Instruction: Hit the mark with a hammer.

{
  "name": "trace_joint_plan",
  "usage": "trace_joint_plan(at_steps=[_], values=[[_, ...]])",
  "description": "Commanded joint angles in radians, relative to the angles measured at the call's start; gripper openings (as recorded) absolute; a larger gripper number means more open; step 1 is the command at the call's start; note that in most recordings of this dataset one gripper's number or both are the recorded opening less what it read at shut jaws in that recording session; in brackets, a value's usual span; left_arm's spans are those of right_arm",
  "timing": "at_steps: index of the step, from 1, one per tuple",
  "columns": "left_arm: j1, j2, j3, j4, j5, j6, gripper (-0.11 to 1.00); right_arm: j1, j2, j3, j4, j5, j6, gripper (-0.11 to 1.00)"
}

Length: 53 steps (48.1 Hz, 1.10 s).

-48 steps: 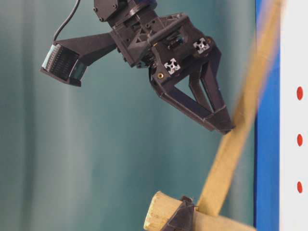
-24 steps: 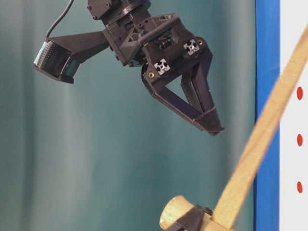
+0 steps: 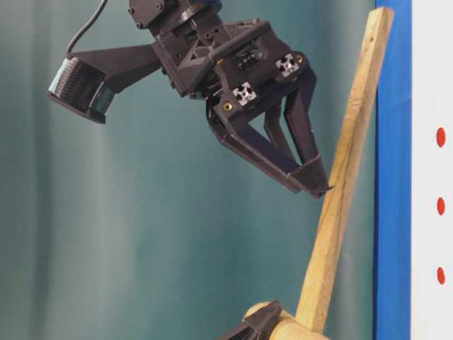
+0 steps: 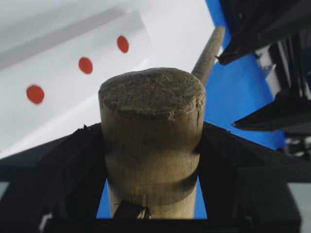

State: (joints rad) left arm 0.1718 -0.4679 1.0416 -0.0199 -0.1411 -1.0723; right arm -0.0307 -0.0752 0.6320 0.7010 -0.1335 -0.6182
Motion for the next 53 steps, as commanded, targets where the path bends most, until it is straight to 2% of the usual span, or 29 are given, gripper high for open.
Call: trace_joint_plan(at_steps=[1, 23, 28, 33, 40, 44, 53], values=[[0.003, -0.02, -0.015, 0.0, -0.002, -0.035, 0.49, 0.0, -0.021, -0.018, -0.002, -0.003, -0.018, 0.89], [-0.017, -0.057, 0.011, 0.0, 0.0, -0.064, 0.49, -0.037, 0.071, -0.031, -0.003, -0.018, -0.057, 0.89], [-0.02, -0.057, 0.009, 0.002, 0.0, -0.064, 0.49, -0.037, 0.083, -0.044, -0.008, -0.015, -0.067, 0.85], [-0.02, -0.055, 0.008, 0.002, 0.0, -0.063, 0.49, -0.037, 0.084, -0.048, -0.006, -0.017, -0.081, 0.7], [-0.02, -0.055, 0.008, 0.002, -0.002, -0.058, 0.49, -0.037, 0.084, -0.048, -0.008, -0.015, -0.089, 0.28], [-0.02, -0.052, 0.006, 0.002, -0.003, -0.055, 0.49, -0.037, 0.084, -0.048, -0.008, -0.015, -0.089, 0.09], [-0.02, -0.046, 0.005, 0.003, -0.006, -0.051, 0.49, -0.037, 0.084, -0.048, -0.008, -0.017, -0.092, 0.07]])
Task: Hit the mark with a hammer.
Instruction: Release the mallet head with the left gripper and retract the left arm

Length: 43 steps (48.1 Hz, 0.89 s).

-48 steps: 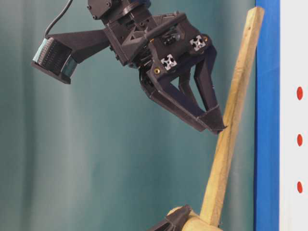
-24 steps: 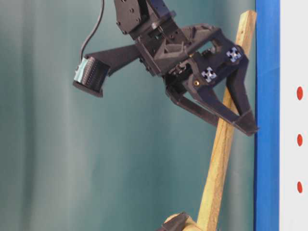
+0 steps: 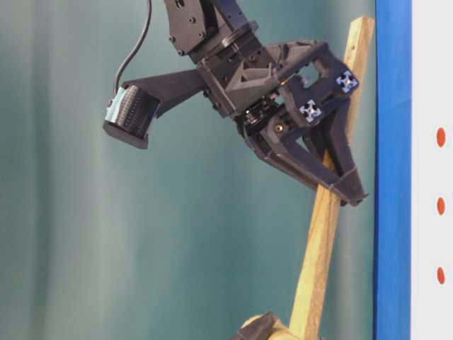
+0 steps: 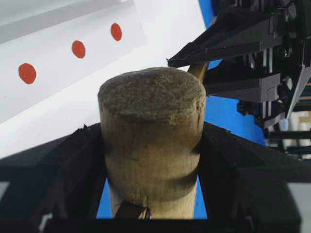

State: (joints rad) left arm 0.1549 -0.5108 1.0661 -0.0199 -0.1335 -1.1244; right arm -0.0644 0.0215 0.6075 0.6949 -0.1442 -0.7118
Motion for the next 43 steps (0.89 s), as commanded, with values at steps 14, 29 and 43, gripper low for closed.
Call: trace_joint_plan(at_steps=[14, 29, 43], values=[[-0.003, -0.003, -0.025, 0.003, -0.026, 0.005, 0.49, -0.002, -0.014, -0.025, -0.002, -0.003, 0.002, 0.07], [-0.003, -0.003, -0.023, 0.005, -0.023, 0.005, 0.49, 0.005, -0.014, -0.028, -0.002, -0.002, 0.002, 0.07], [-0.003, -0.009, -0.02, 0.005, -0.003, -0.003, 0.93, 0.012, -0.017, -0.028, 0.002, 0.0, 0.006, 0.07]])
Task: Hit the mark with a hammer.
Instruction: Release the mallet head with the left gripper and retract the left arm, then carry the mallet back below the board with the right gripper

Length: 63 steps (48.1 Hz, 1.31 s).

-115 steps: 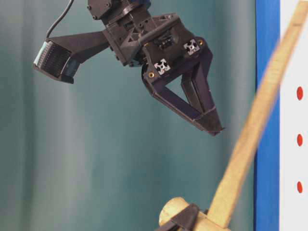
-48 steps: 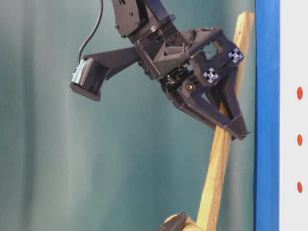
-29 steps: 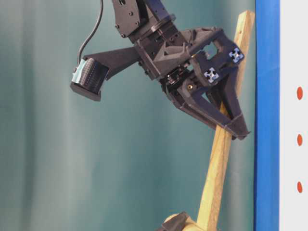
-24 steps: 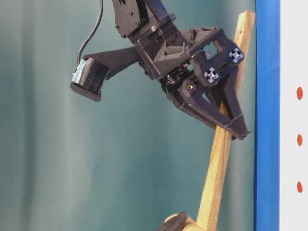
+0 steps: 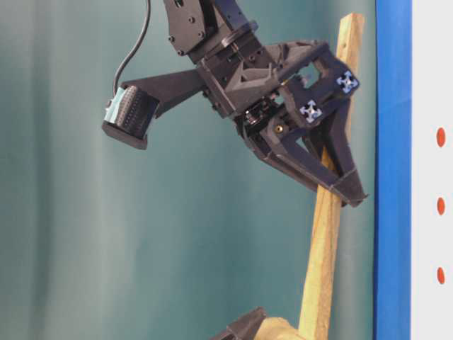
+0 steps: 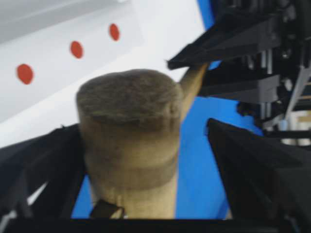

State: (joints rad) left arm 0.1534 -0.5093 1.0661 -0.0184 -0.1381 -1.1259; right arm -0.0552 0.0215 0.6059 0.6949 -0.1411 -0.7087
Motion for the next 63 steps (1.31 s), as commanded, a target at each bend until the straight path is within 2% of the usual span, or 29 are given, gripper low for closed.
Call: trace_joint_plan(at_steps=[1, 14, 27, 46, 54, 58, 63], values=[[-0.002, -0.011, -0.02, 0.003, 0.002, -0.002, 0.93, 0.003, -0.018, -0.026, 0.003, -0.003, 0.006, 0.07], [-0.002, -0.064, 0.012, 0.003, 0.06, -0.008, 0.92, 0.008, -0.064, 0.003, 0.014, -0.006, 0.012, 0.07], [-0.002, -0.221, 0.078, 0.003, 0.106, 0.002, 0.92, 0.017, -0.144, 0.071, 0.025, -0.012, 0.014, 0.07], [0.008, -0.486, 0.121, 0.011, 0.373, 0.002, 0.92, 0.02, -0.256, 0.186, 0.066, -0.014, 0.014, 0.07], [0.029, -0.531, 0.127, 0.017, 0.408, 0.003, 0.92, 0.021, -0.276, 0.206, 0.077, -0.028, 0.015, 0.07], [0.038, -0.531, 0.127, 0.02, 0.408, 0.014, 0.92, 0.021, -0.273, 0.198, 0.078, -0.029, 0.017, 0.07], [0.048, -0.531, 0.127, 0.021, 0.408, 0.069, 0.91, 0.041, -0.273, 0.189, 0.091, -0.029, 0.034, 0.07]])
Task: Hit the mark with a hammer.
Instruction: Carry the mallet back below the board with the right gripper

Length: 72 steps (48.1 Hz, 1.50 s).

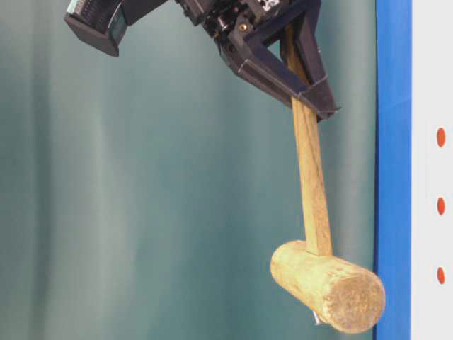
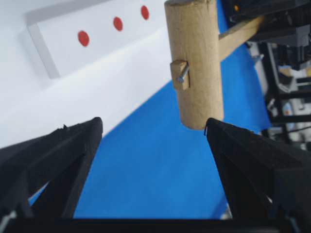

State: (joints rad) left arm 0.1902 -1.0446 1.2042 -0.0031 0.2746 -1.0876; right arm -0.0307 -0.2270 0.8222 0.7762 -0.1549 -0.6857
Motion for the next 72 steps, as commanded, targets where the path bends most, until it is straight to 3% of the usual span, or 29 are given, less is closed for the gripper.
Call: trace_joint_plan(at_steps=[1, 13, 20, 29, 39, 47, 72], values=[[0.011, 0.003, -0.011, 0.006, -0.006, 0.044, 0.91, 0.023, -0.025, -0.031, 0.012, -0.015, 0.017, 0.07], [0.011, 0.003, -0.011, 0.006, -0.051, 0.261, 0.9, 0.17, -0.021, -0.032, 0.067, -0.069, 0.117, 0.07], [0.011, 0.005, -0.011, 0.006, -0.091, 0.436, 0.89, 0.304, -0.003, -0.04, 0.101, -0.167, 0.17, 0.07], [0.011, 0.006, -0.011, 0.006, -0.129, 0.623, 0.88, 0.44, 0.095, -0.084, 0.176, -0.272, 0.198, 0.07], [0.012, 0.008, -0.009, 0.005, -0.179, 0.761, 0.88, 0.502, 0.242, -0.184, 0.261, -0.302, 0.198, 0.07], [0.012, 0.006, -0.005, 0.003, -0.207, 0.819, 0.88, 0.506, 0.313, -0.232, 0.288, -0.316, 0.196, 0.07], [0.012, 0.008, 0.009, 0.0, -0.216, 0.825, 0.85, 0.506, 0.399, -0.173, 0.299, -0.364, 0.192, 0.07]])
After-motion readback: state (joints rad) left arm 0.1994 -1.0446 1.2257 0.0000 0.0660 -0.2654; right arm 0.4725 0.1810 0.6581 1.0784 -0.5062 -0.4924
